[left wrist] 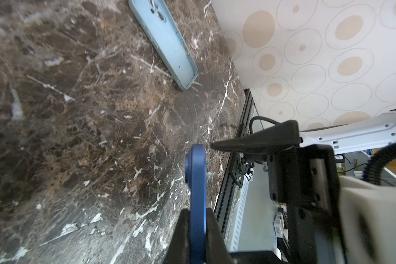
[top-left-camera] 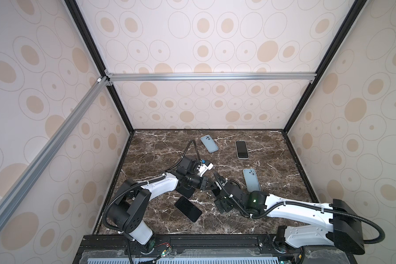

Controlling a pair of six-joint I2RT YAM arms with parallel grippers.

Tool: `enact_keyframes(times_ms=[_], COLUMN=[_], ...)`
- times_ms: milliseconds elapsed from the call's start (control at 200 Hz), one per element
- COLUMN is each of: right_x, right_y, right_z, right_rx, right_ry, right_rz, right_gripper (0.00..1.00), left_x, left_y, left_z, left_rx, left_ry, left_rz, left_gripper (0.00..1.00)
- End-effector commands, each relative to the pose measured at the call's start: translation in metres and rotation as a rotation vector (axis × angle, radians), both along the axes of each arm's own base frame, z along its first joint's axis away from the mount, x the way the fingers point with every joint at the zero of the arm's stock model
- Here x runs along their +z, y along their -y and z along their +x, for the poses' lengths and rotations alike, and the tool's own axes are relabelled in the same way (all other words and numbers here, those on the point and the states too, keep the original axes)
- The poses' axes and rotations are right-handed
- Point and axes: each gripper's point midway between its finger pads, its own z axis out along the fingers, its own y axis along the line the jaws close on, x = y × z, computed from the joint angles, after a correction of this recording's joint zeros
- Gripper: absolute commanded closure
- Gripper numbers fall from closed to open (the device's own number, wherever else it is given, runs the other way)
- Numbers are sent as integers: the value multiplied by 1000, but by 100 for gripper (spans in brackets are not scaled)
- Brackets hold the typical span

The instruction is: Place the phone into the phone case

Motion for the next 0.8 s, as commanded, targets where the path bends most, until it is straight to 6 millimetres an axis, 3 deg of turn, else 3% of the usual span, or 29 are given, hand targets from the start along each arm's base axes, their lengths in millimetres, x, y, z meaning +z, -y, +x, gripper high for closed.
enact_keyframes(times_ms=[0, 165, 235, 385, 590, 795], right_x=[74, 155, 182, 234, 278, 299], right_y=[-16, 14, 33, 57, 39, 10], right_z=[12, 24, 26, 19, -5, -19], right_rx=[8, -55, -76, -17, 211, 403], right_ry=[120, 265, 312, 400, 403, 375], right_rz=[185, 405, 522, 742, 817, 881], right_gripper=[0, 0, 1, 16, 25, 32], left_x=[86, 166, 201, 267, 323, 341], left_y=[2, -21, -29, -46, -61, -68], left_z=[19, 33, 25, -2, -36, -61], left_rx=[53, 210, 236, 249, 175, 82], left_ry=[217, 426, 511, 644, 730, 739], left_rz=[-199, -342, -438, -666, -872, -984], left_gripper=[100, 100, 100, 100, 100, 100])
